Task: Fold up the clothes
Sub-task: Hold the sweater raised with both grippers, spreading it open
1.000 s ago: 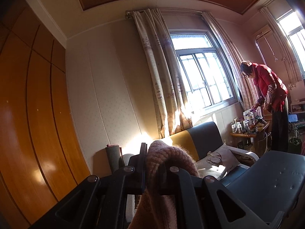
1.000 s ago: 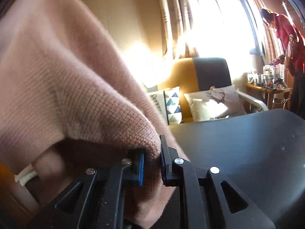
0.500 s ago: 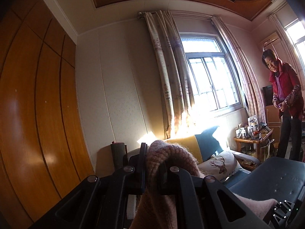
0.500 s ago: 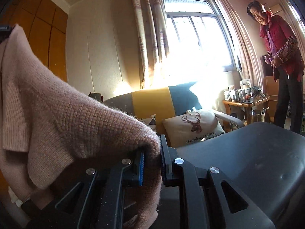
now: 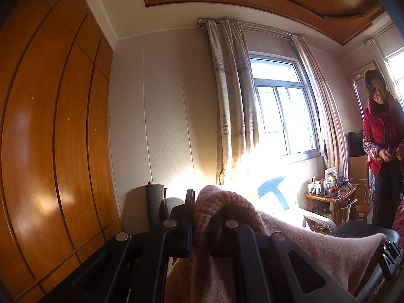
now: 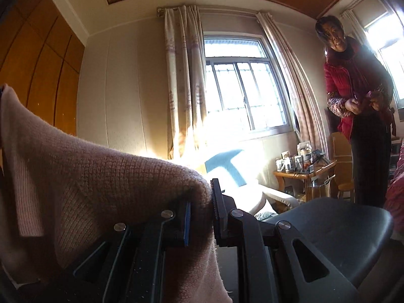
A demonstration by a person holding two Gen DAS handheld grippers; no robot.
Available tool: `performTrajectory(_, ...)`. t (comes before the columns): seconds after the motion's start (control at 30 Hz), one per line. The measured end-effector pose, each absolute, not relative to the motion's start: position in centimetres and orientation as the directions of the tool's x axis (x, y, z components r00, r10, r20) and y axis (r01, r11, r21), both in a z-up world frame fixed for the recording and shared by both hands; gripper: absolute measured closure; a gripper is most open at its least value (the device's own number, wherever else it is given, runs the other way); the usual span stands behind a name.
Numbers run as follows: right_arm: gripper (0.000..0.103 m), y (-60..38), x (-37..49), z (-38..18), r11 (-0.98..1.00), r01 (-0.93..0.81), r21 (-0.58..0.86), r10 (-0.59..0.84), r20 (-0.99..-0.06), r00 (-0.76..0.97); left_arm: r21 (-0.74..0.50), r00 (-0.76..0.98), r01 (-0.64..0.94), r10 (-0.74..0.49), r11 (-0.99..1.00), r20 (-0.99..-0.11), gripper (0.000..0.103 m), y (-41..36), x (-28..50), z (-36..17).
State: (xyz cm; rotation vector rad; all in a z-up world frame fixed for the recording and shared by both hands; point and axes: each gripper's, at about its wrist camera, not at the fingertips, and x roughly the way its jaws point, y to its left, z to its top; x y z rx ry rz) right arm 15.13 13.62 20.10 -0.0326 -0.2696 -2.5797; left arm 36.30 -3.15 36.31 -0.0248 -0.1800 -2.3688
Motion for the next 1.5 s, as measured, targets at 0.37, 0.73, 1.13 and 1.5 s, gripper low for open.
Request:
performTrajectory(0.37, 0.088, 16.0, 18.5, 24.6, -0.854, 0.496, 0.156, -0.457, 0.23, -0.859, 0.069, -0.727, 0.684, -0.671, -0.726, 0.142, 0.094, -1.6, 40.6, 36.6)
performTrajectory(0.73, 0.088, 16.0, 19.3, 24.5, -0.863, 0.474, 0.173, -0.434, 0.227, -0.872, 0.054, -0.753, 0.654, -0.644, -0.754, 0.132, 0.094, -1.7, 41.1, 35.8)
performTrajectory(1.13, 0.088, 15.2, 20.4, 24.6, -0.864, 0.48, 0.152, -0.44, 0.234, -0.867, 0.04, -0.751, 0.657, -0.65, -0.753, 0.118, 0.094, -2.3, 41.6, 35.4)
performTrajectory(1.5, 0.088, 13.7, 19.5, 24.8, -0.841, 0.534, 0.086, -0.518, 0.158, -0.841, 0.037, -0.739, 0.672, -0.665, -0.74, 0.106, 0.094, -2.6, 41.4, 35.3)
